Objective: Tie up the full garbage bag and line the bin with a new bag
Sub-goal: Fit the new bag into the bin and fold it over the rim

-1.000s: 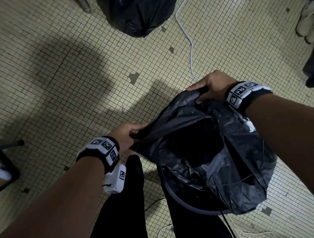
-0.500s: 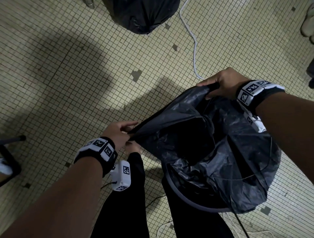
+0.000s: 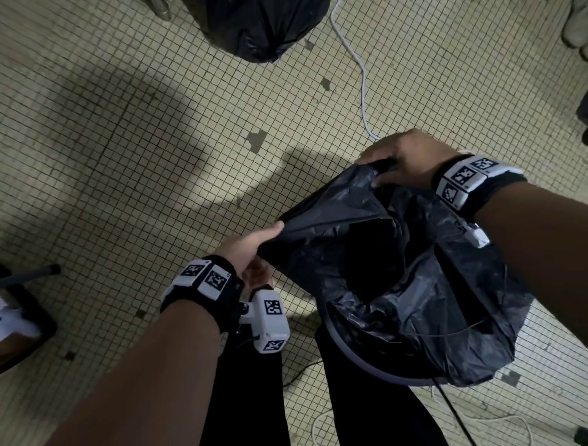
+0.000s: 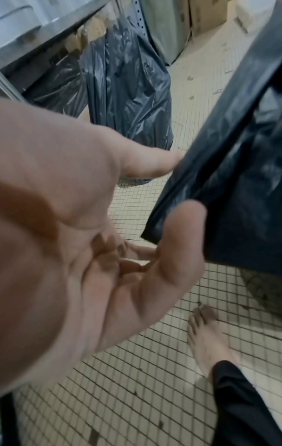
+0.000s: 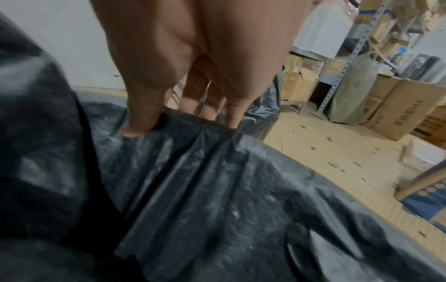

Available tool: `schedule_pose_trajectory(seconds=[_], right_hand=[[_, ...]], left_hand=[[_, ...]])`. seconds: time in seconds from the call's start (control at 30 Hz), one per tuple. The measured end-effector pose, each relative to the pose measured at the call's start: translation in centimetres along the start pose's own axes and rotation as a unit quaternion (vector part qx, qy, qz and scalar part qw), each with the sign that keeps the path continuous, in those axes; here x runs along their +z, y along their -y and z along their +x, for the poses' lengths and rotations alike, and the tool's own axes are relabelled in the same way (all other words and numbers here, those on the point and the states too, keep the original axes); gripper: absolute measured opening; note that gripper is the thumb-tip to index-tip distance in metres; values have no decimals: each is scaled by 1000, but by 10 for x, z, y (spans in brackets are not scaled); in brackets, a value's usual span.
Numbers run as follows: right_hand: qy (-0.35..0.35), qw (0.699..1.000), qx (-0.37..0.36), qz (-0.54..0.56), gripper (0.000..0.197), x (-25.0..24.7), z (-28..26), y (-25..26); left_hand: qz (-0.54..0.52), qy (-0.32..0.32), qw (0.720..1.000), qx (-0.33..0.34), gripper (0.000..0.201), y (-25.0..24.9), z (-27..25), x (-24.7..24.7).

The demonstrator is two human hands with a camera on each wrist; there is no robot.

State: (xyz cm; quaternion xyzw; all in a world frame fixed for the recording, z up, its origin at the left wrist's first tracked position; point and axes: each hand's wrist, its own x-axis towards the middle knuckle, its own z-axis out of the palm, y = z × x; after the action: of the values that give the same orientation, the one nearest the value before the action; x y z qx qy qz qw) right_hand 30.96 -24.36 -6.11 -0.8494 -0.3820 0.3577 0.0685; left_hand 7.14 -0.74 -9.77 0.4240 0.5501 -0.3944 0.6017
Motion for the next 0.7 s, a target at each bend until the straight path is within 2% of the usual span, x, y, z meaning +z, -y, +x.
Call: schedule_pose_trajectory(seconds=[0.13, 0.23, 0.3, 0.43, 0.5, 0.57, 0.63, 0.7], right_hand=[[17, 999, -44, -11, 37, 2, 5, 15], [-1, 999, -32, -5, 33, 4, 5, 16], [-12, 1000, -22, 6, 32, 6, 4, 16], [-23, 999, 1, 34, 33, 7, 4, 17], [-18, 999, 15, 40, 35, 6, 4, 18], [-18, 999, 30, 39, 37, 3, 5, 17], [-27, 998, 49, 39, 37, -1, 5, 16], [-37, 996, 76, 31, 37, -3, 3, 15]], left_hand=[[-67, -8, 997, 30, 42, 0, -6, 13], [-153, 3, 988, 6, 49, 2, -4, 15], [-152, -6, 988, 1, 48, 1, 1, 16], [-129, -34, 991, 26, 17, 1, 7, 21], [-117, -39, 992, 37, 10, 2, 9, 20], [-123, -50, 989, 69, 21, 9, 10, 13], [-114, -30, 985, 123, 35, 21, 9, 4], [-40, -3, 982, 187, 46, 35, 6, -5]])
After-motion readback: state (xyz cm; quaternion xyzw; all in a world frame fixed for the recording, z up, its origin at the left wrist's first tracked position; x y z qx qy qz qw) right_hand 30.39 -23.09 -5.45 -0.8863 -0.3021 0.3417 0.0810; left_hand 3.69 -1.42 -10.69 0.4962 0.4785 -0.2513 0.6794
